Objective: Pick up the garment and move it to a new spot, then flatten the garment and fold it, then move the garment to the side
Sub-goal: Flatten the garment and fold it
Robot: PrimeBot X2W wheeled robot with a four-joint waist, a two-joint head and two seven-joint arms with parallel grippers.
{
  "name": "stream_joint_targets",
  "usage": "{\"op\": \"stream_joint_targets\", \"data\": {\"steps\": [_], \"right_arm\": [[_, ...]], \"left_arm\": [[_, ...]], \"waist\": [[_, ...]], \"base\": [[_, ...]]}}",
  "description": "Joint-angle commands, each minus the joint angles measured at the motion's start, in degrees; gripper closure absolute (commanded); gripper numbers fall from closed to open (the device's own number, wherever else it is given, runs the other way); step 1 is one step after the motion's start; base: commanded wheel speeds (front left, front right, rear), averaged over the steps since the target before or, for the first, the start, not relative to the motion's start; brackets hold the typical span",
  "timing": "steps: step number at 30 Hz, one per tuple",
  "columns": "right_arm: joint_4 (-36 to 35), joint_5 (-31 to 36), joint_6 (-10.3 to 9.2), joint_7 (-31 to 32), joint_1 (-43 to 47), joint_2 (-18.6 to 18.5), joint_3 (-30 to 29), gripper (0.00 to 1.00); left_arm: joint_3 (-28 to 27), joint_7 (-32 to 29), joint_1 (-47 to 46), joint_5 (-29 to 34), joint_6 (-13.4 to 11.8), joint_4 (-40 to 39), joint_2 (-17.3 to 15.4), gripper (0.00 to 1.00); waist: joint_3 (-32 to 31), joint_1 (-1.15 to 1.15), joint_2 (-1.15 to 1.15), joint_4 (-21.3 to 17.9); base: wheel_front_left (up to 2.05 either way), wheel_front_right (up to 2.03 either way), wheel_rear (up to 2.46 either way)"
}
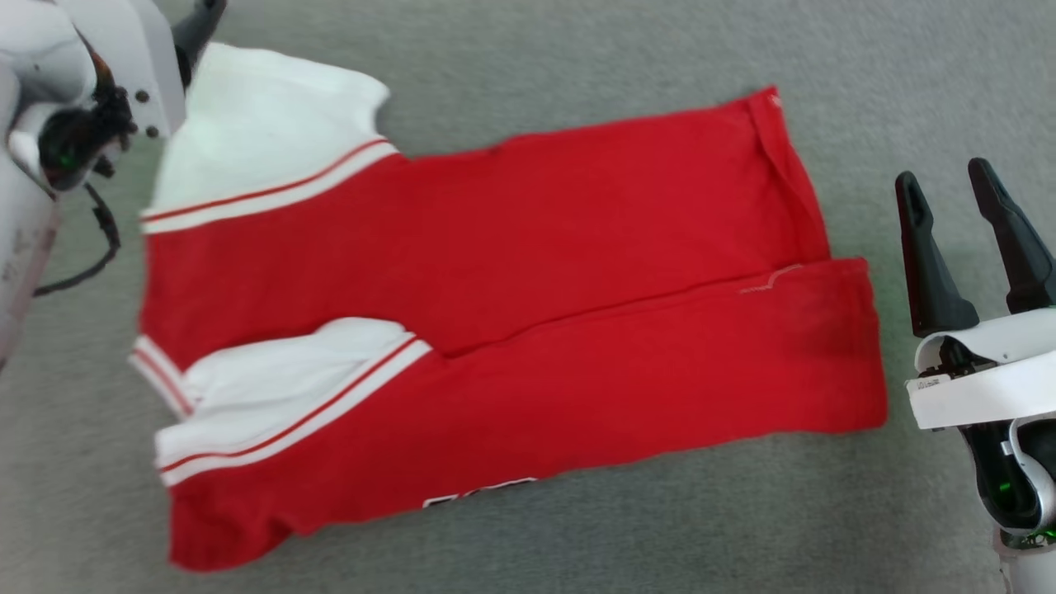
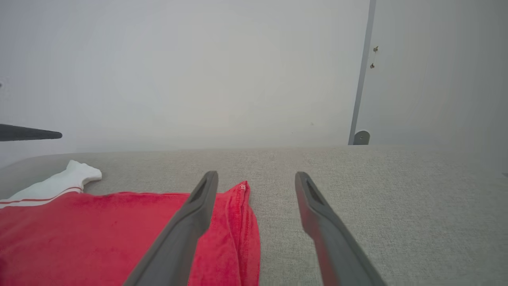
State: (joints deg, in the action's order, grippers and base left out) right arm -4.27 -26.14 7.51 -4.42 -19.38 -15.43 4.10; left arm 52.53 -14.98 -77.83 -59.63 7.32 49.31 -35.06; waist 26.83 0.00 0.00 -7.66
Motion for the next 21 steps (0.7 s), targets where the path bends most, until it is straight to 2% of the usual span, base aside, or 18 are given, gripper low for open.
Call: {"op": "stream_joint_targets", "data": {"steps": [1,4,8,13,14,15,16,21], "right_arm": [[-0.35,0.0,-0.04,-0.49,-0.62,0.31,0.28,0.0],[-1.11,0.24,-0.04,-0.5,-0.73,0.5,0.61,0.0],[-2.06,0.34,-0.04,0.16,-1.08,0.33,0.98,0.0],[-2.89,-0.21,-0.04,0.91,-1.39,-0.01,0.89,0.0],[-2.94,-0.57,-0.04,1.41,-1.52,-0.1,0.9,0.0],[-3.01,-0.76,-0.04,1.83,-1.9,-0.44,1.01,0.0],[-3.1,-1.06,-0.04,2.46,-2.57,-0.8,1.1,0.0],[-2.59,-2.21,-0.04,9.96,-8.25,-3.43,2.44,0.0]], "left_arm": [[2.0,-3.82,-1.65,-0.44,0.17,0.5,-0.63,0.0],[5.54,-10.78,-3.33,-0.96,0.12,1.7,-2.01,0.0],[7.41,-18.04,-5.42,-3.21,0.13,3.91,-2.76,0.0],[7.5,-26.72,-3.95,-9.06,0.11,5.05,-1.45,0.0],[7.47,-27.43,-3.59,-10.16,0.17,4.14,-1.2,0.28],[7.47,-27.66,-3.33,-10.96,0.25,3.46,-1.07,0.6],[7.72,-27.66,-3.1,-11.36,0.25,2.59,-0.95,1.0],[8.62,-24.04,-3.12,-11.93,0.18,0.77,-1.35,1.0]], "waist": [[4.26,0.0,0.0,-4.25],[4.52,0.0,0.0,-4.25],[5.07,0.0,0.0,-4.12],[5.82,0.0,0.0,-3.95],[5.97,0.0,0.0,-3.88],[6.07,0.0,0.0,-3.77],[6.13,0.0,0.0,-3.59],[5.97,0.0,0.0,-2.25]], "base": [[0.0,0.0,0.0],[0.0,0.0,0.0],[0.0,0.0,0.0],[0.0,0.0,0.0],[0.0,0.0,0.0],[0.0,0.0,0.0],[0.0,0.0,0.0],[0.0,0.0,0.0]]}}
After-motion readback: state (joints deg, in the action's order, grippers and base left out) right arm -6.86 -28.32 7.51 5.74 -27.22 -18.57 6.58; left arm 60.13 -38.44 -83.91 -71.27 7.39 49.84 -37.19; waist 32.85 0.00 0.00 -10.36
